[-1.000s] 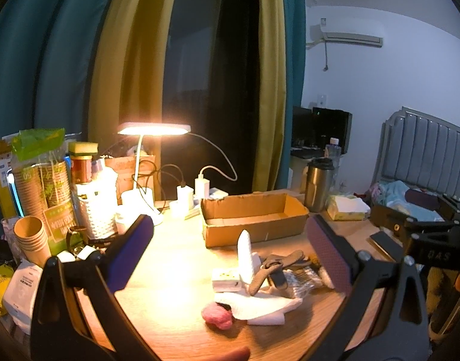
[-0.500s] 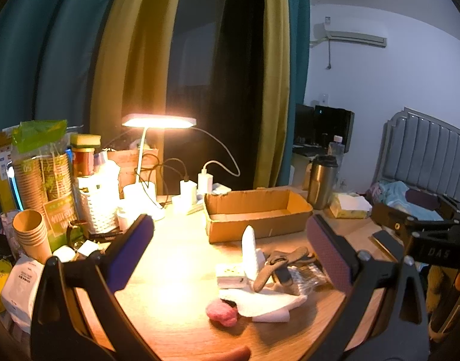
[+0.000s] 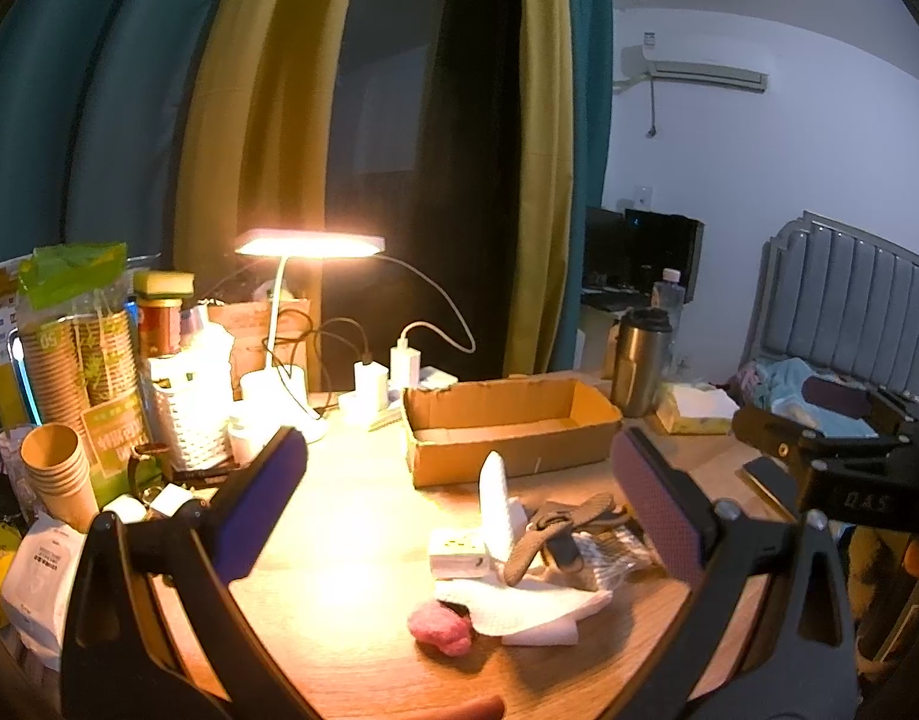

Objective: Organize soft objects

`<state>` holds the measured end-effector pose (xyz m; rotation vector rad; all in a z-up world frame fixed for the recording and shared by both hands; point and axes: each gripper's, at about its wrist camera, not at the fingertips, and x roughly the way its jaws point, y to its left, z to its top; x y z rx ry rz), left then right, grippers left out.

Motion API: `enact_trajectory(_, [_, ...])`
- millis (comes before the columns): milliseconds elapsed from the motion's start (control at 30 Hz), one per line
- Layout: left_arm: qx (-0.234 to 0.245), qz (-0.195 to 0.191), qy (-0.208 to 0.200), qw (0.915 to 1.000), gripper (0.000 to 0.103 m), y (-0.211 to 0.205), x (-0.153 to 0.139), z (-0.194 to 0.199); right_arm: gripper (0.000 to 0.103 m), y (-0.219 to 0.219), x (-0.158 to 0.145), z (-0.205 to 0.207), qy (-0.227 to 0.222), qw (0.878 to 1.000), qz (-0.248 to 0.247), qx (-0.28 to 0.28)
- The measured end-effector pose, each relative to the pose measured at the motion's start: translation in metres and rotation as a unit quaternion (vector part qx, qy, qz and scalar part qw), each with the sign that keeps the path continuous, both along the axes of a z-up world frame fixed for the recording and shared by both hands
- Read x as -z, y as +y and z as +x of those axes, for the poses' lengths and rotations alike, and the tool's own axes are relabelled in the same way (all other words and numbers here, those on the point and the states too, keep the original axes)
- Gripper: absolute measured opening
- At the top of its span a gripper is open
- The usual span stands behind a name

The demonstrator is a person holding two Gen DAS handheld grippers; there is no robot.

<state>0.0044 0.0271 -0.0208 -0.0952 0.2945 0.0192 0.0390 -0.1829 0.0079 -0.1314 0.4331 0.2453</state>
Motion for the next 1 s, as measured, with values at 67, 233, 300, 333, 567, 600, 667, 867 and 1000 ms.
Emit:
enact_trajectory(67, [0.0, 0.0, 0.0, 1.0, 0.102, 0.0, 0.0, 0.0, 0.098, 0.0, 0.001, 0.002, 0.001, 1.0, 0.0, 0.0])
enact_trajectory(233, [0.002, 0.002, -0.002, 1.0, 0.102, -0.002, 0.001, 0.0, 0.098, -0.001, 0.001, 0.004, 0.002, 1.0, 0.0, 0.001])
enact_trajectory(300, [0.002, 0.003, -0.002, 1.0, 0.102, -0.002, 0.001, 0.001, 0.098, -0.001, 0.002, 0.005, 0.003, 1.0, 0.0, 0.001])
enact_trajectory(333, [0.002, 0.002, -0.002, 1.0, 0.102, -0.002, 0.002, 0.001, 0.098, -0.002, 0.003, 0.005, 0.004, 1.0, 0.0, 0.001])
enact_trajectory(567, [0.002, 0.003, 0.0, 1.0, 0.102, -0.001, 0.002, 0.002, 0.098, -0.002, 0.002, 0.005, 0.004, 1.0, 0.0, 0.001])
enact_trajectory(600, [0.002, 0.003, 0.001, 1.0, 0.102, -0.001, 0.003, 0.002, 0.098, -0.002, 0.002, 0.006, 0.005, 1.0, 0.0, 0.001])
enact_trajectory(667, [0.001, 0.004, 0.003, 1.0, 0.102, -0.001, 0.004, 0.002, 0.098, -0.002, 0.002, 0.005, 0.005, 1.0, 0.0, 0.001])
enact_trajectory(867, [-0.003, 0.008, 0.014, 0.9999, 0.102, -0.004, 0.01, 0.006, 0.098, -0.004, 0.007, 0.01, 0.012, 1.0, 0.002, 0.002])
enact_trajectory(1000, [-0.004, 0.011, 0.032, 0.9994, 0.102, -0.005, 0.019, 0.011, 0.098, -0.007, 0.016, 0.014, 0.021, 1.0, 0.003, 0.005])
